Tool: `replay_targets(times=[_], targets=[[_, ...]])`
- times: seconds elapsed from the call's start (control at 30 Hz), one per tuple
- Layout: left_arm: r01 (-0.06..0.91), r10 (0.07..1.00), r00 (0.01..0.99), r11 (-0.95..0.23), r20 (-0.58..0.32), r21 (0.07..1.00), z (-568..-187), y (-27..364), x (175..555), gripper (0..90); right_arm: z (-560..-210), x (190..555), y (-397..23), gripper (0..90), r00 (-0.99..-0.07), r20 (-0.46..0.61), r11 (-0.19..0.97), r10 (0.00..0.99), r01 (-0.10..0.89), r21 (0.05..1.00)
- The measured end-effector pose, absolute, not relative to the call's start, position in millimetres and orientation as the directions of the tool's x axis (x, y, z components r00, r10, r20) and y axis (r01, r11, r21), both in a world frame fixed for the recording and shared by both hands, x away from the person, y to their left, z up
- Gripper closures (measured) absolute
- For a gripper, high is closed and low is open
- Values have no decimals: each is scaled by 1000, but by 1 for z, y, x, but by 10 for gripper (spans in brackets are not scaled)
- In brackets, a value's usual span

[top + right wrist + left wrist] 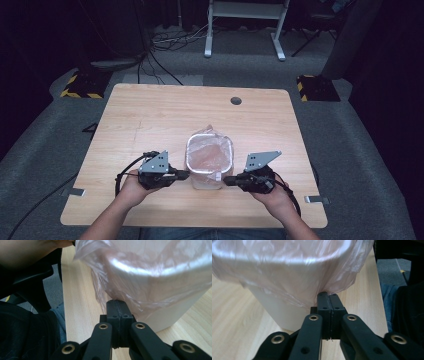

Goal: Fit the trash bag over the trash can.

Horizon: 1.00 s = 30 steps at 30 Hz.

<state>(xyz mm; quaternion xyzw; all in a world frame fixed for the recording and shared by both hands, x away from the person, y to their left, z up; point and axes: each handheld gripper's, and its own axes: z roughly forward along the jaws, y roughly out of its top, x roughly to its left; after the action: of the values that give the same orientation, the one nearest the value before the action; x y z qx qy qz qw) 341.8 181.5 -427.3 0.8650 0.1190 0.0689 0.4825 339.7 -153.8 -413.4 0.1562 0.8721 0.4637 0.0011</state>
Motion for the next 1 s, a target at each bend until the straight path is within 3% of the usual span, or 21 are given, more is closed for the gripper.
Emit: replay_targets(times=[0.13, 0.27, 0.33, 0.47, 0.63, 1.0], targets=[[168, 299, 954, -480, -19, 861, -424, 193, 341, 657, -409, 337, -162, 671, -950, 149, 493, 274, 272, 826], [149, 294, 956, -399, -28, 905, -415, 208, 336, 535, -395, 333, -176, 553, -948, 133, 445, 289, 255, 859], [151, 322, 946, -359, -29, 921, -411, 213, 336, 477, -387, 333, -184, 545, -943, 124, 408, 309, 249, 879], [202, 408, 912, -342, -49, 918, -405, 218, 349, 457, -376, 343, -193, 523, -914, 107, 363, 391, 260, 895], [227, 433, 898, -306, -77, 925, -391, 216, 362, 459, -370, 360, -188, 501, -880, 94, 352, 466, 282, 892], [186, 433, 901, -407, 10, 894, -363, 178, 381, 462, -362, 386, -162, 498, -844, 92, 345, 528, 312, 885]])
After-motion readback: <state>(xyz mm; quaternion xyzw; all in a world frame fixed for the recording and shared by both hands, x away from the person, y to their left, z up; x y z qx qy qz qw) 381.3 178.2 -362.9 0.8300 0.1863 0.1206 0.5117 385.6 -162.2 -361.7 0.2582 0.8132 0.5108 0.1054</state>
